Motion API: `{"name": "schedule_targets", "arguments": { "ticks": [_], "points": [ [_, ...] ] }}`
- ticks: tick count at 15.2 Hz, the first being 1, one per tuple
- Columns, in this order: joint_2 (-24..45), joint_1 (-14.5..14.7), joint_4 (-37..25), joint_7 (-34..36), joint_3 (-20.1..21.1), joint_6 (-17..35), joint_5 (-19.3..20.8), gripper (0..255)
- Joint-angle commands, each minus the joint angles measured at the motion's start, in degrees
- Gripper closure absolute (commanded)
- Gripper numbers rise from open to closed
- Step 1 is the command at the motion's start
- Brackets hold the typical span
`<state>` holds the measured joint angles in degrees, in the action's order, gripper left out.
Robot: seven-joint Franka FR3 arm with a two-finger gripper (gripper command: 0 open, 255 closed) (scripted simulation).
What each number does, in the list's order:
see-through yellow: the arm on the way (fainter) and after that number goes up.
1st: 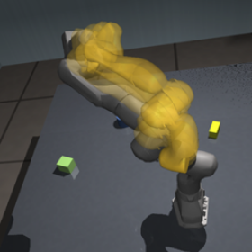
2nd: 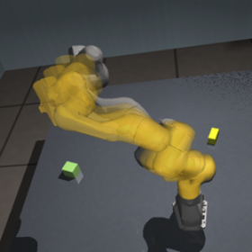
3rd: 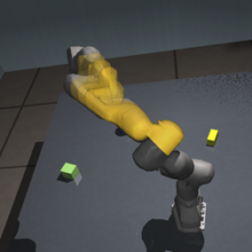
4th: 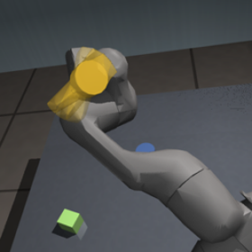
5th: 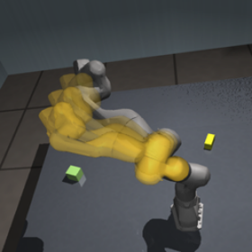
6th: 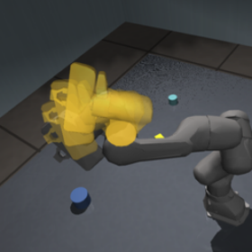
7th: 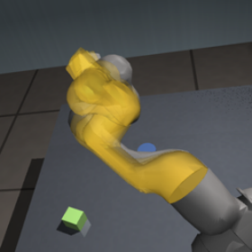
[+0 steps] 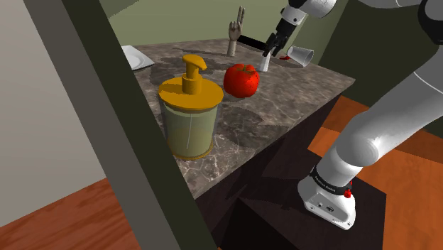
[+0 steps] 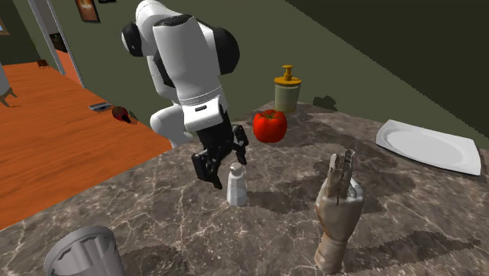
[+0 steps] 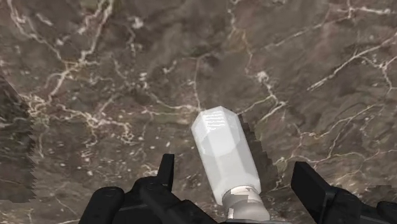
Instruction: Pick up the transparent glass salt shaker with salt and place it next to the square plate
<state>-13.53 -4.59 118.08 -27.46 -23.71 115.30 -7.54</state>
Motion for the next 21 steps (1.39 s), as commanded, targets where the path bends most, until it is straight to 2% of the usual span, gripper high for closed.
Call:
{"name": "schedule_targets", "arguments": {
  "ticks": [1,8,9,18,21],
  "points": [
    [0.37,0.11,0.79,-0.09,0.03,1.17,-0.23,0],
    [0.37,0.11,0.79,-0.09,0.03,1.16,-0.22,0],
    [0.37,0.11,0.79,-0.09,0.03,1.16,-0.22,255],
    [0.37,0.11,0.79,-0.09,0.03,1.17,-0.23,255],
    [0.18,0.12,-1.33,0.4,0.15,-1.08,0.0,255]
  ]
}}
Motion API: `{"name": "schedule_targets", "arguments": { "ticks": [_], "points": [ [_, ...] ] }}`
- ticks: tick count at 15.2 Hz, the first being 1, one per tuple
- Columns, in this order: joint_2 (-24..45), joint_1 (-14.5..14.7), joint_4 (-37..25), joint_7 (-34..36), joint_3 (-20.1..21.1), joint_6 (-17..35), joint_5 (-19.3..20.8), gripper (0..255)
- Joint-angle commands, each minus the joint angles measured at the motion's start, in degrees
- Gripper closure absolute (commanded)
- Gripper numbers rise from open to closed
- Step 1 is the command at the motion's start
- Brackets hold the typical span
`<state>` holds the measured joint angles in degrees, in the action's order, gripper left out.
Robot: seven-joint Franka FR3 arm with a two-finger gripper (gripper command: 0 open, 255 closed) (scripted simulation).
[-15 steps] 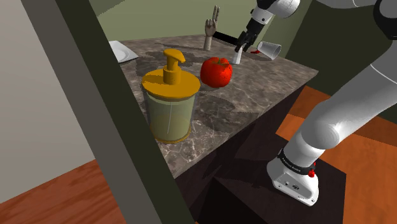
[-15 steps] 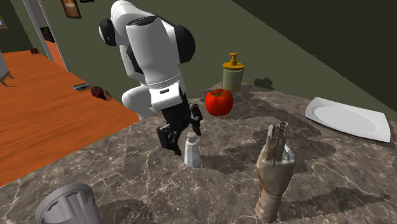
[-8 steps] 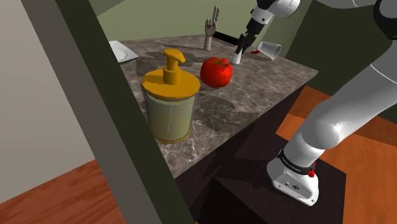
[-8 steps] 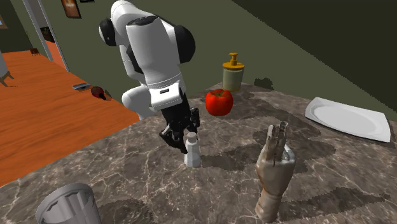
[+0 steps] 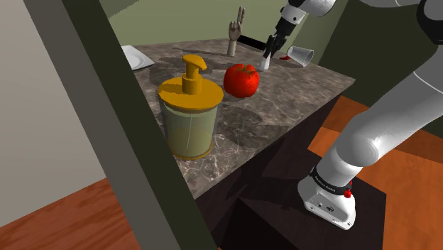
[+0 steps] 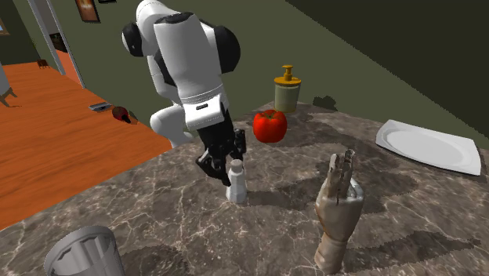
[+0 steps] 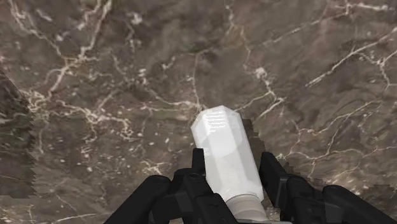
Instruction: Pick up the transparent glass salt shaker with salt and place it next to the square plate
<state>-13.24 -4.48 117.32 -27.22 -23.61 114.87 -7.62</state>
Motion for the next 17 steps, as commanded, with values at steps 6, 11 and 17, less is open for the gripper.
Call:
{"name": "schedule_targets", "arguments": {
  "ticks": [6,11,17],
  "points": [
    [-0.12,0.06,-5.13,1.01,0.2,-5.16,0.33,255],
    [0.23,0.15,-9.31,1.59,0.23,-8.96,0.35,255],
    [1.12,0.27,-14.81,2.15,0.14,-13.61,0.16,255]
  ]
}}
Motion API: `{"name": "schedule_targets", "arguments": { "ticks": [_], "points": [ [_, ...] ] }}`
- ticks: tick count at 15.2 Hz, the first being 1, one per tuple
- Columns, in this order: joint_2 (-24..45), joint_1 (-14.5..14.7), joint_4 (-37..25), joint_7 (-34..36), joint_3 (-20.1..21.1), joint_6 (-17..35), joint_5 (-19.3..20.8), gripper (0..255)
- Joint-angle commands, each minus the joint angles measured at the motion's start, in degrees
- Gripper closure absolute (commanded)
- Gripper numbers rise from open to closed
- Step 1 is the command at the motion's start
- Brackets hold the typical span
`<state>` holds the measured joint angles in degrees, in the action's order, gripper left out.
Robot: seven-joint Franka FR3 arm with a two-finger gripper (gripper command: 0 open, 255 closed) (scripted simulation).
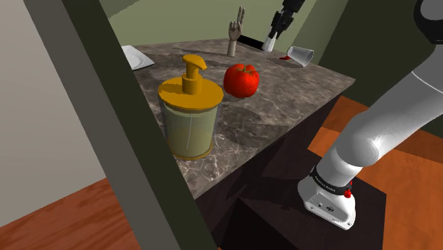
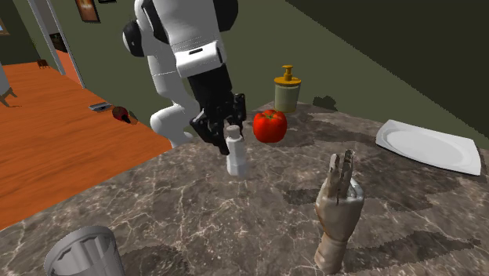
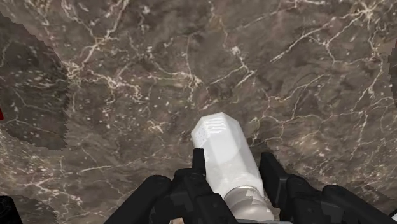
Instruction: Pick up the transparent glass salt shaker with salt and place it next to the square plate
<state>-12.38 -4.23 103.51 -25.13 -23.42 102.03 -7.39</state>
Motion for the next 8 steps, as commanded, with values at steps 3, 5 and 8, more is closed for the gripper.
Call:
{"name": "schedule_targets", "arguments": {
  "ticks": [3,5,8],
  "points": [
    [0.9,0.07,-3.96,0.28,-0.15,-3.15,-0.27,255],
    [1.4,0.11,-6.04,0.4,-0.25,-4.75,-0.44,255],
    [2.29,0.14,-9.31,0.56,-0.44,-7.21,-0.75,255]
  ]
}}
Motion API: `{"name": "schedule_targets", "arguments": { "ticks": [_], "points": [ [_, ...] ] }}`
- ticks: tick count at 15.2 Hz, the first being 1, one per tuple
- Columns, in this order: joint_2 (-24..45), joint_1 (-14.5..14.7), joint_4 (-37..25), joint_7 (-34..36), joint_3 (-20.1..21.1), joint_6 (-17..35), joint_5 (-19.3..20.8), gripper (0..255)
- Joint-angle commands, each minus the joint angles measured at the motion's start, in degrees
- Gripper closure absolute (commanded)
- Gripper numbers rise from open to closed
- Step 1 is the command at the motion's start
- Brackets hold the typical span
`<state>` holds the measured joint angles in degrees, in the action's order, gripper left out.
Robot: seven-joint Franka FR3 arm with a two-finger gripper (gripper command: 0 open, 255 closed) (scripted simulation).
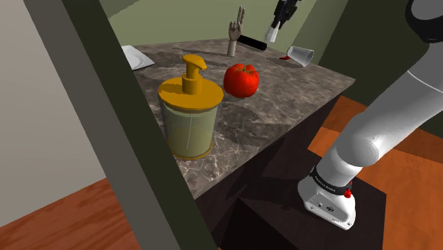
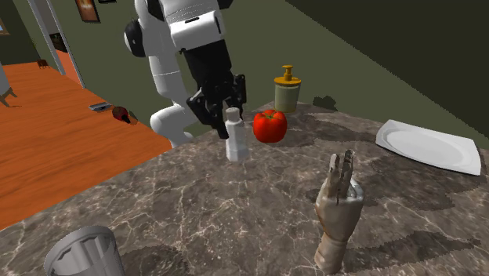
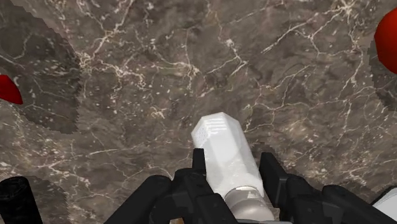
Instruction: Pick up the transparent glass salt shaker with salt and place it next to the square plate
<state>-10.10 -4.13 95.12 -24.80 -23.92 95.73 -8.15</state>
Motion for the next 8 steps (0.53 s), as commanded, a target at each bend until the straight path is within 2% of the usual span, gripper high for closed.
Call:
{"name": "schedule_targets", "arguments": {
  "ticks": [1,6,8],
  "points": [
    [0.34,0.05,-2.05,0.26,-0.02,-1.73,-0.11,255],
    [2.29,0.03,-8.1,0.4,-0.5,-6.03,-0.91,255],
    [1.87,0.62,-7.33,1.86,0.46,-5.38,-0.59,255]
  ]
}}
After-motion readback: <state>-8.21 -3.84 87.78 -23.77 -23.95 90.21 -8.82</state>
